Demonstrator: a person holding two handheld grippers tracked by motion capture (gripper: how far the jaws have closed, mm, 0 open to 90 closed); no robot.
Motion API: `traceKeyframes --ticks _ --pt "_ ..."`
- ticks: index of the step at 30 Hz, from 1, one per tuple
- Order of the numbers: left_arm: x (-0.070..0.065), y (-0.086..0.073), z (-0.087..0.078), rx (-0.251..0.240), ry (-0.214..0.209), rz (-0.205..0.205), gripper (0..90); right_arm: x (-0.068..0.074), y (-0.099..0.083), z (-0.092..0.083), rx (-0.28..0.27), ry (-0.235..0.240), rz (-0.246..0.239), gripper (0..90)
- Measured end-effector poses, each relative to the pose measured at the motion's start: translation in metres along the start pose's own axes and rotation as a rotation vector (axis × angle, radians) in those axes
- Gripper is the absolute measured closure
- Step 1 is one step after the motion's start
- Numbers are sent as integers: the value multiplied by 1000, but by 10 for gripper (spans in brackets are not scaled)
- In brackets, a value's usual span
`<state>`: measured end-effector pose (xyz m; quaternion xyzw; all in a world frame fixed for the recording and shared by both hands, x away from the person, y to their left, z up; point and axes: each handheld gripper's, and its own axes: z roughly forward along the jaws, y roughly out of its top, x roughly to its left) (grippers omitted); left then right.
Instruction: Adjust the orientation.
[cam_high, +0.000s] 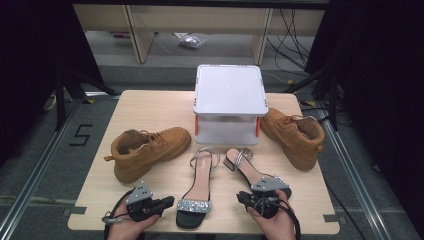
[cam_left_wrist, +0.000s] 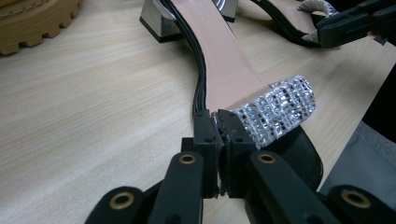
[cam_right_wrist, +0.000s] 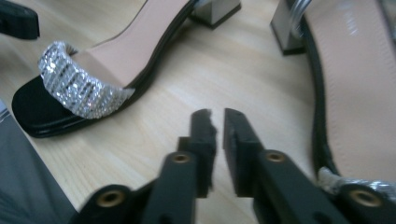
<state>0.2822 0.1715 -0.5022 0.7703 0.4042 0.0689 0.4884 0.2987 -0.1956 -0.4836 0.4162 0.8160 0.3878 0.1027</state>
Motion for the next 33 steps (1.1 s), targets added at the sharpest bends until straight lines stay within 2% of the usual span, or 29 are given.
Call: traceKeyframes --ticks 2,3,4,5,6,7,10,12,13,15,16,18,19,20,23,24,25,27,28,29,30,32,33 --pt "-2 2 -2 6 9 -1 889 0 0 4 35 9 15 899" --pt "-3 3 -2 2 -16 -7 891 0 0 5 39 13 14 900" --pt "-5 5 -3 0 -21 1 892 1 -1 8 37 20 5 900" --pt "-8 6 -3 -1 -25 3 893 2 1 9 69 34 15 900" --pt "-10 7 -3 3 -33 4 893 3 0 13 38 37 11 900" --pt "-15 7 -2 -5 -42 11 893 5 1 12 67 40 21 900" --pt "-23 5 -2 3 -49 21 892 11 1 18 75 48 7 900" --pt "-20 3 -3 15 -13 20 891 17 0 20 95 60 17 900" --pt "-16 1 -3 17 0 14 891 19 1 19 116 71 2 900" --pt "-10 -2 -6 32 28 -12 892 25 1 23 120 84 6 900" --pt "-9 -4 -8 36 38 -16 892 30 2 23 127 86 -16 900" --pt "-9 -7 -9 46 39 -21 892 36 2 27 125 96 -9 900" --pt "-10 -9 -9 53 38 -26 892 39 3 28 135 106 -27 900" --pt "-11 -10 -8 63 36 -26 892 42 3 30 138 112 -22 900" --pt "-12 -13 -3 84 23 -32 892 50 6 39 155 133 -45 900" --pt "-13 -14 -1 84 33 -31 890 53 7 42 170 129 -49 900" --pt "-13 -13 0 90 17 -36 889 54 7 45 172 131 -66 900" --pt "-13 -13 2 86 17 -35 887 59 9 49 190 145 -58 900" --pt "-11 -12 3 93 24 -33 886 60 10 51 197 138 -72 900" --pt "-10 -12 3 96 28 -28 886 60 10 55 186 127 -110 900" --pt "-9 -11 3 88 33 -35 885 62 12 54 217 133 -88 900" --pt "-6 -11 0 87 40 -39 884 62 14 57 214 129 -105 900" --pt "-6 -11 0 87 40 -39 884 64 15 57 231 136 -85 900"
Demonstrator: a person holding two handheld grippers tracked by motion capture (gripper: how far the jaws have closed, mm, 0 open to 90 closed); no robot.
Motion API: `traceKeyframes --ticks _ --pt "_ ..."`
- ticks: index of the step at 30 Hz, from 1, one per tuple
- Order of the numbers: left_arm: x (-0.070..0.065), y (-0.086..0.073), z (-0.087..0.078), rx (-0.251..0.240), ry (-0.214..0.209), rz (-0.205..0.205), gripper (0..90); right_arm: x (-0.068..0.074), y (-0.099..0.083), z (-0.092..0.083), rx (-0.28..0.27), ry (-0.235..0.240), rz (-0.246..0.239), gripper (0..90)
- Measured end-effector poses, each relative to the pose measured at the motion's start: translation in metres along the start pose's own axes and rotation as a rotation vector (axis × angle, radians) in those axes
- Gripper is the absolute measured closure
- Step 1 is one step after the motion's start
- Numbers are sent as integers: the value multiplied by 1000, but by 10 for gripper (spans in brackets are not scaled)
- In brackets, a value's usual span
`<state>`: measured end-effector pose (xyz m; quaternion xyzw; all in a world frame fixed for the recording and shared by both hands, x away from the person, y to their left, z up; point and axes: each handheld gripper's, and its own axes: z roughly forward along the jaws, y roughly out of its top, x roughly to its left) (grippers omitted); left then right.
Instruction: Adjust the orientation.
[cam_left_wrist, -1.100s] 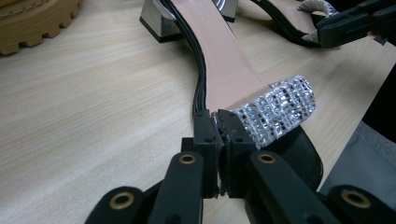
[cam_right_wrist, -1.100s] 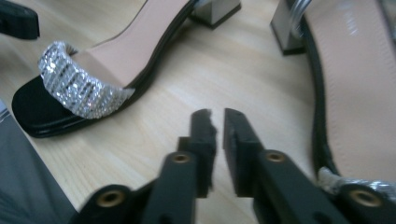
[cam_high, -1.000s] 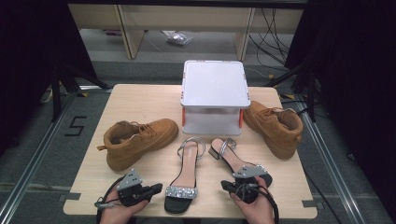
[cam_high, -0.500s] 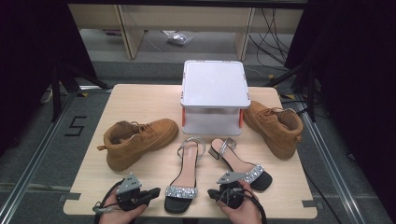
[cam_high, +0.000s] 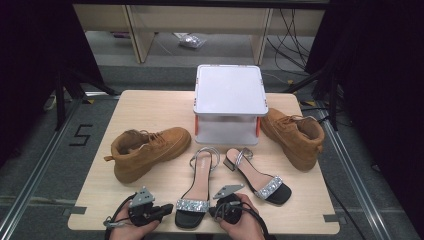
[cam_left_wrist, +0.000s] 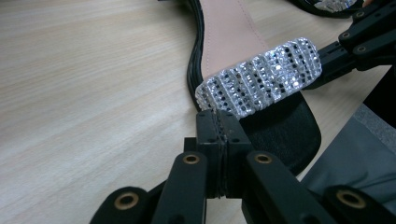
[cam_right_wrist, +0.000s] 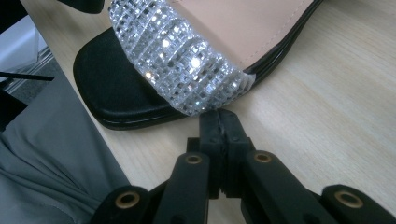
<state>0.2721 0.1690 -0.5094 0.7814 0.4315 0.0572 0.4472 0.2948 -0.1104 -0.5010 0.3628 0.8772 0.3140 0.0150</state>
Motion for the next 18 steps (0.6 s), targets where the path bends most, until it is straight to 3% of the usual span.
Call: traceKeyframes --ticks 10,18 --pt "8 -1 -15 -26 31 -12 891 11 10 10 2 5 -21 900" --pt "11 2 -27 -54 53 -22 891 27 27 29 -4 42 -43 900"
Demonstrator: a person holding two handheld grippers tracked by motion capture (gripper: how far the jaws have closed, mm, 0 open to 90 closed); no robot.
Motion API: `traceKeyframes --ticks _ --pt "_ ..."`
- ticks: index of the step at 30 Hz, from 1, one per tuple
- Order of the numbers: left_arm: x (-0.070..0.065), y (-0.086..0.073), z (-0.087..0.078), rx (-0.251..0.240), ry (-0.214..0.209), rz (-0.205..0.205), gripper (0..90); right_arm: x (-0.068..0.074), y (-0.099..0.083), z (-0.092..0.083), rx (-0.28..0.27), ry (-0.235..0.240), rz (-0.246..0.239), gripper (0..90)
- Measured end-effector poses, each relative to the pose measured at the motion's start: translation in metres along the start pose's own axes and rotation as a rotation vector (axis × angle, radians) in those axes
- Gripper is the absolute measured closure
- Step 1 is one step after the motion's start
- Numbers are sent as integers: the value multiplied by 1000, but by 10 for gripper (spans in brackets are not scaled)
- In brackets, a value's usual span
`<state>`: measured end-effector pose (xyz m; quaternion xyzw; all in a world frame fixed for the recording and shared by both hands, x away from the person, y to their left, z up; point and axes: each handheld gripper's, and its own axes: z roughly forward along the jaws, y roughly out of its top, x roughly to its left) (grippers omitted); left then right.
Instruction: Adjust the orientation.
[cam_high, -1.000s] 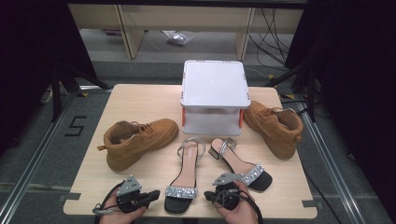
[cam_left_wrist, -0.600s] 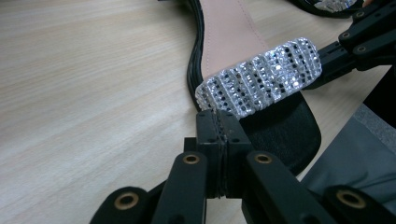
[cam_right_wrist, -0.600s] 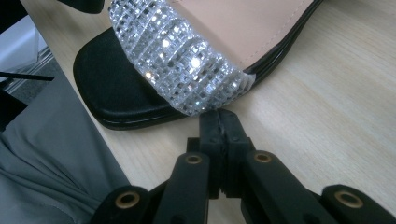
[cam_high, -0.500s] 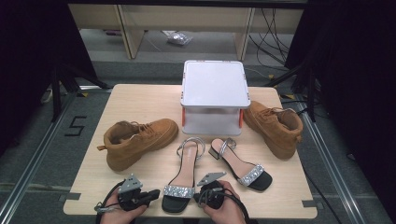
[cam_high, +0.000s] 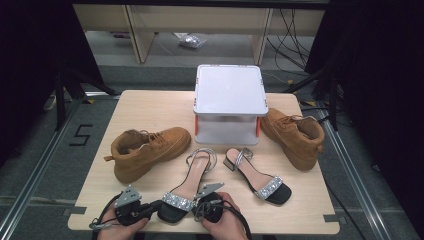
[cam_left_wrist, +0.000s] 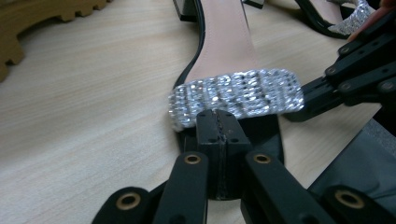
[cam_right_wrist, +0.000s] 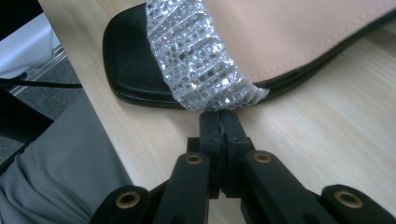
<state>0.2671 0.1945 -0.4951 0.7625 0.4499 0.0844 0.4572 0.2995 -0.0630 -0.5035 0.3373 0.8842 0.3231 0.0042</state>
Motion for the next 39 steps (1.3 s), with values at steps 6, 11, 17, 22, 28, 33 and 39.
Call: traceKeyframes --ticks 6,11,17,22,28,33,39 --pt "-10 2 -8 -17 -23 6 892 1 8 -1 6 28 -24 900" --pt "-40 7 0 -4 -141 73 893 -44 26 -54 -118 -86 31 900" --pt "-63 22 39 61 -138 168 893 -94 73 -76 -199 -199 75 900" --pt "-75 33 64 125 -138 219 895 -116 118 -52 -138 -201 58 900" --pt "-81 37 93 185 -122 233 896 -125 144 -18 -77 -150 65 900" --pt "-79 39 99 177 -115 212 897 -127 149 4 -23 -118 76 900" --pt "-71 42 100 187 -91 215 898 -127 145 9 1 -130 91 900"
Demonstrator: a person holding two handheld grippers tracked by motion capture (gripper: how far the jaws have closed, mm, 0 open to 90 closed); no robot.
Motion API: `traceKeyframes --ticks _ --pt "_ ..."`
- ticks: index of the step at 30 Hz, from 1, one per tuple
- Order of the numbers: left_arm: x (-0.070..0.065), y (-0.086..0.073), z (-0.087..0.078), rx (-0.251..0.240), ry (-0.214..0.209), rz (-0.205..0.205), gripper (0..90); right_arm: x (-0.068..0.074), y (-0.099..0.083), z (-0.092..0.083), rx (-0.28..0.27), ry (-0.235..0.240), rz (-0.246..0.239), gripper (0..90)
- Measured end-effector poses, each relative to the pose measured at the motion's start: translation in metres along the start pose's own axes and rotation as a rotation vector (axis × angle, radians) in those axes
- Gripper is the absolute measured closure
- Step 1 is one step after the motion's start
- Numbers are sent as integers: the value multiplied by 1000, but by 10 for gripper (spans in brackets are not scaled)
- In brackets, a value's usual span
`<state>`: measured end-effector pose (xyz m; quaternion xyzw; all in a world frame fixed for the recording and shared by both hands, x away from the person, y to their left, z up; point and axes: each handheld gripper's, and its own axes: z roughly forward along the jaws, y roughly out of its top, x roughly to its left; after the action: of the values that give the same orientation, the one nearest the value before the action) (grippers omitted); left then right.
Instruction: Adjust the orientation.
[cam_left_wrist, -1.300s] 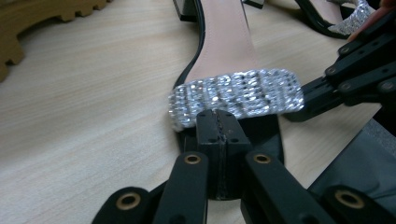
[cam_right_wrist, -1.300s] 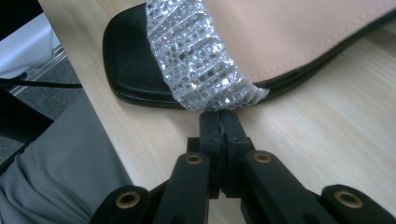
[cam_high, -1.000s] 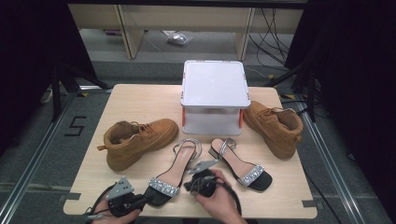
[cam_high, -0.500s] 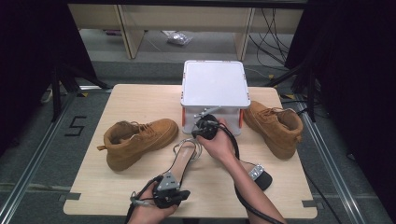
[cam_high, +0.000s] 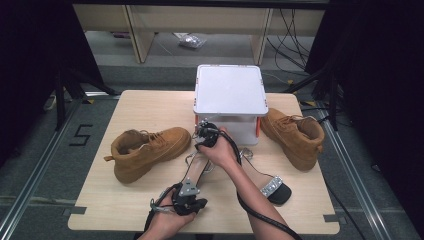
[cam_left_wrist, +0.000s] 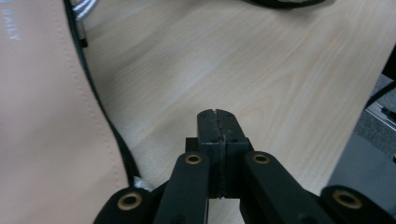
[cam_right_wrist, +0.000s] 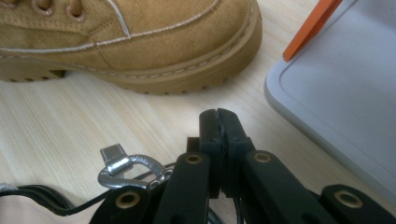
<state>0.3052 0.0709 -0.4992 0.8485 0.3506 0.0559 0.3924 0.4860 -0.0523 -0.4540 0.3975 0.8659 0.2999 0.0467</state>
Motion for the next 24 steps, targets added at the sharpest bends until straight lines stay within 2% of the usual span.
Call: traceKeyframes --ticks 1,5,6,8,11,13,14,17,18,19,20,21,22,24 --pt "0 0 1 -15 -4 -20 898 -1 0 0 -1 11 2 900" --pt "4 1 2 -2 8 -22 898 -1 -1 2 7 11 6 900" --pt "4 2 4 -19 4 -38 898 -1 -1 2 7 9 2 900" --pt "5 3 3 5 11 -24 898 0 2 5 24 2 -6 900" --pt "5 3 4 4 22 -23 898 0 4 5 35 1 -13 900" --pt "9 3 3 23 44 -20 898 0 5 3 80 -8 -32 900" --pt "10 3 3 34 39 -12 899 0 6 2 94 -18 -55 900" --pt "13 3 1 43 55 -23 899 -1 3 -4 142 -28 -63 900" --pt "13 3 1 34 60 -38 899 -3 1 -5 149 -23 -71 900" --pt "15 3 0 53 67 -18 899 -1 -2 -8 169 -15 -46 900" --pt "15 3 0 53 67 -18 899 -3 -5 -11 179 -17 -67 900" --pt "18 2 -1 68 62 -44 899 -2 -10 -15 201 -25 -68 900" --pt "18 2 -2 69 60 -48 900 -2 -13 -19 208 -31 -77 900" --pt "18 3 -3 83 53 -35 900 -1 -20 -26 216 -19 -63 900"
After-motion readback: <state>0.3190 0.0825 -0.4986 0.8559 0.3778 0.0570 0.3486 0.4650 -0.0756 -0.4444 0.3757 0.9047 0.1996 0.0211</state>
